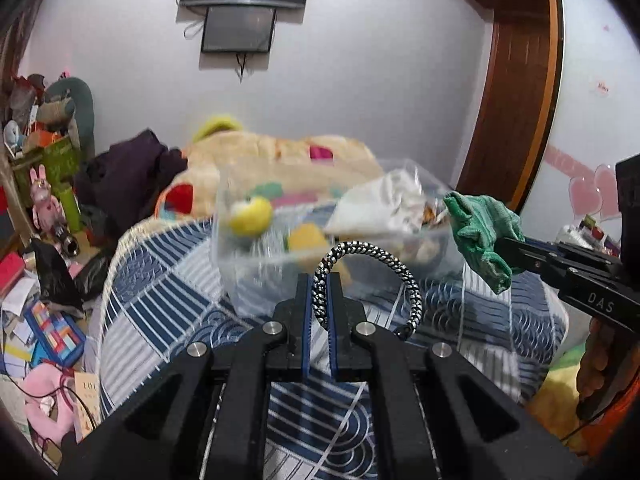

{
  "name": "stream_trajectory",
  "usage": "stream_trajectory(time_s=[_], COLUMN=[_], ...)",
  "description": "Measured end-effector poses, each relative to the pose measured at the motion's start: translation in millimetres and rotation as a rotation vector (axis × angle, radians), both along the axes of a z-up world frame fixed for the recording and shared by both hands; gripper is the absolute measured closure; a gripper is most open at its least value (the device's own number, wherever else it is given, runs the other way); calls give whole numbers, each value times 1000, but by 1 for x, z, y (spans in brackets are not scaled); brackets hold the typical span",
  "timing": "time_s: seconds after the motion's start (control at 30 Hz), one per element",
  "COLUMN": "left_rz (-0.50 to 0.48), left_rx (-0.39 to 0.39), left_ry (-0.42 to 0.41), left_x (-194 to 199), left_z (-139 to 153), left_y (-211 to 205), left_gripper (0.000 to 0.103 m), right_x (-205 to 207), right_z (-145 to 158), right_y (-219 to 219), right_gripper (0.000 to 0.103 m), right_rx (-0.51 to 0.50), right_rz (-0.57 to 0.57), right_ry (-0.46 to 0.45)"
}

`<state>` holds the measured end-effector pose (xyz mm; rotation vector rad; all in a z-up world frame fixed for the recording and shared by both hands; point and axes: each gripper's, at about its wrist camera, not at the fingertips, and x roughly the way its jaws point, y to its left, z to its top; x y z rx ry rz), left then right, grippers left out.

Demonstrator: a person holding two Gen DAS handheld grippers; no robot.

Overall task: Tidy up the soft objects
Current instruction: 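Grasp the beaded bracelet with left tool while right tool grasps green glove, then drop the bracelet and green glove into the clear box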

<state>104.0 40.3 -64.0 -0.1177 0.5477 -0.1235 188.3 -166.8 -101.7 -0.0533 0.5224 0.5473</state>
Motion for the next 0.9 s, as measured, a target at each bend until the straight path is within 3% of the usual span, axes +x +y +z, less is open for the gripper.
stream_trajectory(time_s=[0.37,0.9], left_rz=[78,168], left_rx=[-37,-41], left_ry=[-51,66], left_x=[33,100], left_z=[25,-9], left_y=[14,36], left_gripper=[97,97], right_x=[12,57], right_z=[31,7], right_y=[-1,49], right_gripper=[88,88], right_rx=[34,-67], right_rz=[-69,-65], right_ry=[-106,-54])
